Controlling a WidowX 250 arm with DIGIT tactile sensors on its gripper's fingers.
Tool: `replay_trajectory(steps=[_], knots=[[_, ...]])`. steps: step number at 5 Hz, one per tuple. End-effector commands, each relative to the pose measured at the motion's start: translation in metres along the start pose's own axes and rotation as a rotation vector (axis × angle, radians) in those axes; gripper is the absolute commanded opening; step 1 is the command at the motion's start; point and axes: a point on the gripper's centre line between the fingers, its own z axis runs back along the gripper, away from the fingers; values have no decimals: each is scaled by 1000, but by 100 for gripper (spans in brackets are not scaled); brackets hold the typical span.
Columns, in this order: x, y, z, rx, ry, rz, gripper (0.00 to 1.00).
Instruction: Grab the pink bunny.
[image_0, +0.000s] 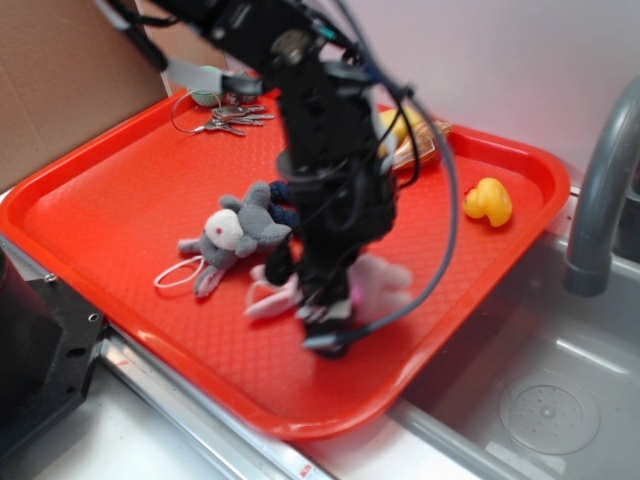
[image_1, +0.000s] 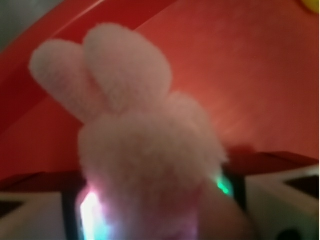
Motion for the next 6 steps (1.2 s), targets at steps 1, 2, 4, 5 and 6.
replay_trajectory(steps=[1,2,4,5,6], knots=[[-38,-3,55,-10,-33,136,0],[-82,13,105,-14,-86,382,0],[-147,30,185,85,-199,781,0],[-136,34,203,108,-183,812,0],[-113,42,193,87,-77,817,0]])
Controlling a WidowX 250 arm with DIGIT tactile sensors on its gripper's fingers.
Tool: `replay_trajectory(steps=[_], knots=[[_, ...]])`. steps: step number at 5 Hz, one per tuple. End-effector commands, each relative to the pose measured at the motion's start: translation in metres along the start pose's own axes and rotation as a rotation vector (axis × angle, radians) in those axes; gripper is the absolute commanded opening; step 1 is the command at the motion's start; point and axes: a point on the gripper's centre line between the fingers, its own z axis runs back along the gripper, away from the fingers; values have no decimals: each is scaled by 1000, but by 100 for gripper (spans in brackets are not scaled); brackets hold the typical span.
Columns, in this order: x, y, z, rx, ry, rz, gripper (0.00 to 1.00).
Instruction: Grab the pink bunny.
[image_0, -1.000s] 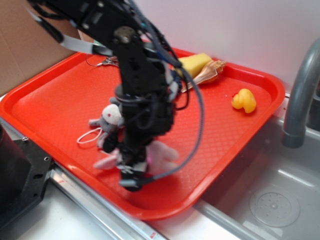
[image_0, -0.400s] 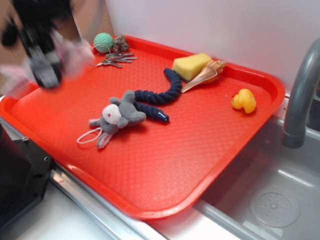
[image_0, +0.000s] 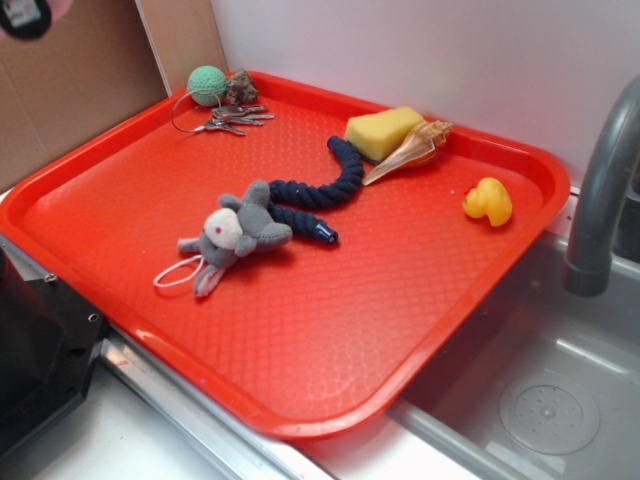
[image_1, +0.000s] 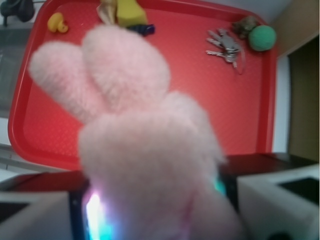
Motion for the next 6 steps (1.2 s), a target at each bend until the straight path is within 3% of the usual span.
replay_trajectory(steps=[1,2,3,4,6], knots=[[14,-26,-21,10,158,66,0],[19,-22,-21,9,184,131,0],[21,-21,-18,15,174,136,0],[23,-27,-10,59,136,116,0],[22,-30,-14,60,85,35,0]])
